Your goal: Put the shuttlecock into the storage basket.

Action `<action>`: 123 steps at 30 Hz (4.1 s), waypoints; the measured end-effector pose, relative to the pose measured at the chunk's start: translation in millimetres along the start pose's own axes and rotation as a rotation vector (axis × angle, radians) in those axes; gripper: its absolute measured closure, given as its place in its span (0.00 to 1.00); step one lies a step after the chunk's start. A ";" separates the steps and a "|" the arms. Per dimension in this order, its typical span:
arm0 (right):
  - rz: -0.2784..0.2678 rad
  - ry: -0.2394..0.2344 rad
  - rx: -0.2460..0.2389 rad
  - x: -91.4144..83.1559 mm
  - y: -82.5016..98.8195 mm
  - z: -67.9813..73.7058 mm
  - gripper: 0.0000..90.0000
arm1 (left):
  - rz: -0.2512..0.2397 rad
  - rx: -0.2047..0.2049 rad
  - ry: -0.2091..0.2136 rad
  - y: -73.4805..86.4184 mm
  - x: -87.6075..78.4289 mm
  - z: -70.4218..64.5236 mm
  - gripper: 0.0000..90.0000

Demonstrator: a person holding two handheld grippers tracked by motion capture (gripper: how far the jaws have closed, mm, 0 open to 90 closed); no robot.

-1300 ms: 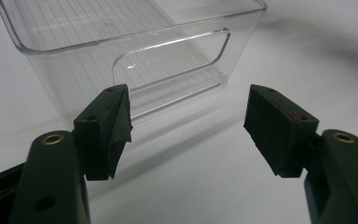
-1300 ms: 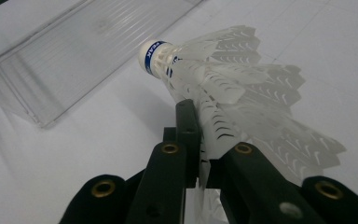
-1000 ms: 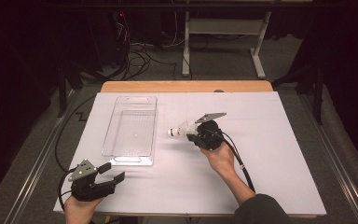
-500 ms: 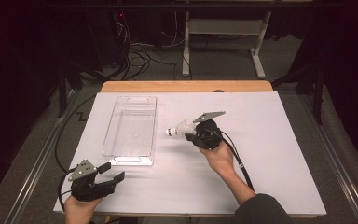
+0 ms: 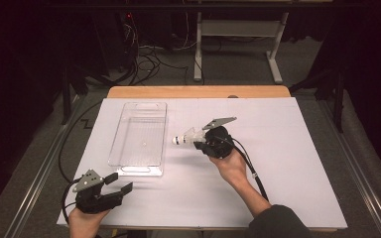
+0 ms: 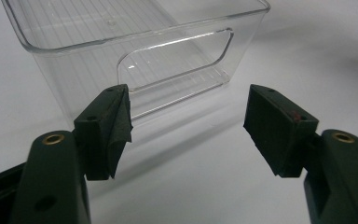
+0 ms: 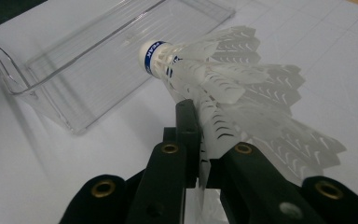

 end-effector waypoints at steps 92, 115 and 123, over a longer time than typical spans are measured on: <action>-0.013 -0.078 -0.091 8.8 -61.9 44.0 0.99 | -0.006 0.002 0.005 0.7 -1.0 -0.3 0.36; 0.010 -0.111 -0.108 26.0 -78.9 62.7 0.99 | -0.006 0.001 0.011 1.0 -1.2 -0.6 0.36; 0.015 -0.115 -0.111 31.2 -82.5 65.0 0.99 | -0.005 -0.001 0.012 1.1 -1.2 -0.6 0.36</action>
Point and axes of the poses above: each handheld gripper's, and its own axes: x roughly forward along the jaws, y roughly out of its underside, z roughly to its left, the point moved 8 cm from there along x, roughly forward along the jaws, and after that the axes turned 13 degrees about z, right-handed, at the moved point
